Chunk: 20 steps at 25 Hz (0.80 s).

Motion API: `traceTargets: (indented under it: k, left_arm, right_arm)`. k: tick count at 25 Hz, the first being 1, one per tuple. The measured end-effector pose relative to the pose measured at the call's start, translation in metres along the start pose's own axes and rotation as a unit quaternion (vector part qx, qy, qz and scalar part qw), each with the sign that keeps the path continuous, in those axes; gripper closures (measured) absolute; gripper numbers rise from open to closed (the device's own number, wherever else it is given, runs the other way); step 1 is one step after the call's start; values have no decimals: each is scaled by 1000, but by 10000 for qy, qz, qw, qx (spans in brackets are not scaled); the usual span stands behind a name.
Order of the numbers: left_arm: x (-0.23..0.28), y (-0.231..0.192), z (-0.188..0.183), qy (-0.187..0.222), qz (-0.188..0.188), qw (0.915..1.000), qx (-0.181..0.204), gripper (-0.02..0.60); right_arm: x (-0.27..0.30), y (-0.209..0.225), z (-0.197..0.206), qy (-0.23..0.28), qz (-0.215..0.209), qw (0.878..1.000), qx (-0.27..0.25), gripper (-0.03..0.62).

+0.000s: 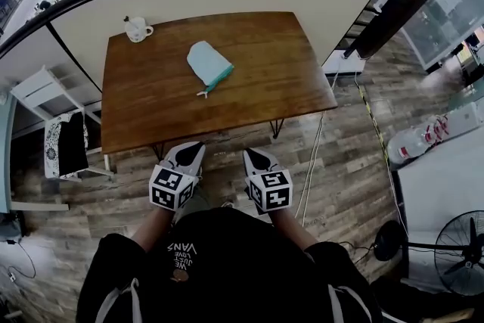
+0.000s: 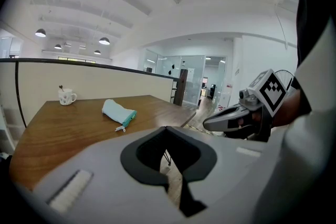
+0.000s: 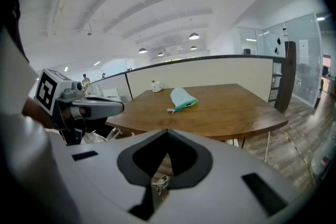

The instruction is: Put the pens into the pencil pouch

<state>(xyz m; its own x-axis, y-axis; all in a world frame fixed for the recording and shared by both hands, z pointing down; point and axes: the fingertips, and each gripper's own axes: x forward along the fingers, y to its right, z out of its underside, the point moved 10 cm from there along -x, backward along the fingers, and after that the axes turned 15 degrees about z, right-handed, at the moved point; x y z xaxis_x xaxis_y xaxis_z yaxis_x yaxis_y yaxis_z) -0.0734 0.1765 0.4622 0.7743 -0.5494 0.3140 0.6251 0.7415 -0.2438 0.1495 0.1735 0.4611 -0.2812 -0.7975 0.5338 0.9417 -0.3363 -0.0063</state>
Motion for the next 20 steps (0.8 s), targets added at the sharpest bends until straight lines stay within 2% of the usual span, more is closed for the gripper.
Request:
traceTargets:
  k: [20]
  left_arm:
    - [2,6,10,39,39,9999,-105,571]
  right_arm:
    - [-1,0,7,-77,170,9998,-7,582]
